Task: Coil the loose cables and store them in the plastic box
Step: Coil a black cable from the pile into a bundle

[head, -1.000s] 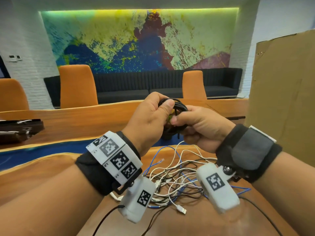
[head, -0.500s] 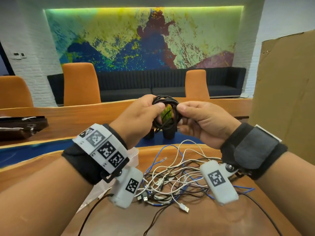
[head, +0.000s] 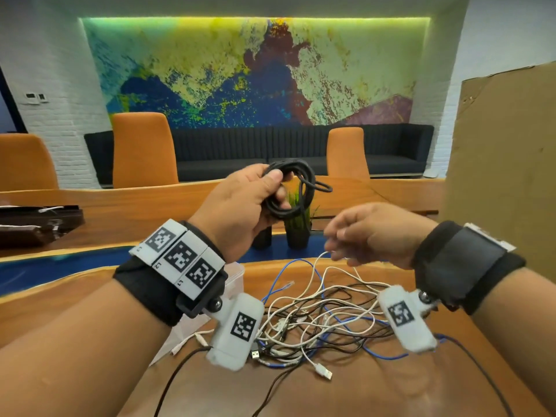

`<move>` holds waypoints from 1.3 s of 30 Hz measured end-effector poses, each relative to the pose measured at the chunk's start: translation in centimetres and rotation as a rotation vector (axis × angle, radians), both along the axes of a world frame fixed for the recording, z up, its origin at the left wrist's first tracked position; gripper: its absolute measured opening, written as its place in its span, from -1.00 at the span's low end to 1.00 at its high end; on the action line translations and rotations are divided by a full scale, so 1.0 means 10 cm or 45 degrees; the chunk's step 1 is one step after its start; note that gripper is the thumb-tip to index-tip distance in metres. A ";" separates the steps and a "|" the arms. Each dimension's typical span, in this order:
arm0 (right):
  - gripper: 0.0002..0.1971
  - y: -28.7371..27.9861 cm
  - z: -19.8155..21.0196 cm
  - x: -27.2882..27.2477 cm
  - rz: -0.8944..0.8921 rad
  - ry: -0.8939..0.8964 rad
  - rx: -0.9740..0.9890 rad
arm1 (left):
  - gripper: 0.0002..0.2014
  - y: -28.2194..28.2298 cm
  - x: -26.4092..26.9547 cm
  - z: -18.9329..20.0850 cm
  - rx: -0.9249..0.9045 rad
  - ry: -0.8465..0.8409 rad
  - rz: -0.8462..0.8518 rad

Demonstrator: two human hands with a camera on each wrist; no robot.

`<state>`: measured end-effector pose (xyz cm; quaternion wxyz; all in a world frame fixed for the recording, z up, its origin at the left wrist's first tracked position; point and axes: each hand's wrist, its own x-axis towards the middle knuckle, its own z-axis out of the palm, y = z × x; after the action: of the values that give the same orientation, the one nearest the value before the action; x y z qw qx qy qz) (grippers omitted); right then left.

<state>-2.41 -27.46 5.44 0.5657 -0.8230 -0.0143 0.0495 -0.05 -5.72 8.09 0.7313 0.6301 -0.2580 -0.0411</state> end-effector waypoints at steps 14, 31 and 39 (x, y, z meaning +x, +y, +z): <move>-0.80 0.80 -0.03 -0.36 0.022 -0.124 0.614 | -0.77 -0.05 0.06 -0.01 0.377 -0.684 0.636; -0.85 0.52 0.10 -0.20 -0.343 -0.774 0.361 | -0.74 0.00 0.09 -0.10 0.382 -0.570 0.343; -0.82 0.43 0.07 -0.18 -0.036 -0.253 0.802 | -0.70 -0.07 0.05 -0.13 0.288 -0.340 0.181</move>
<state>-4.19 -23.12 6.13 0.7889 -0.6085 -0.0726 -0.0459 0.44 -6.47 6.82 0.6160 0.7248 -0.3014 0.0657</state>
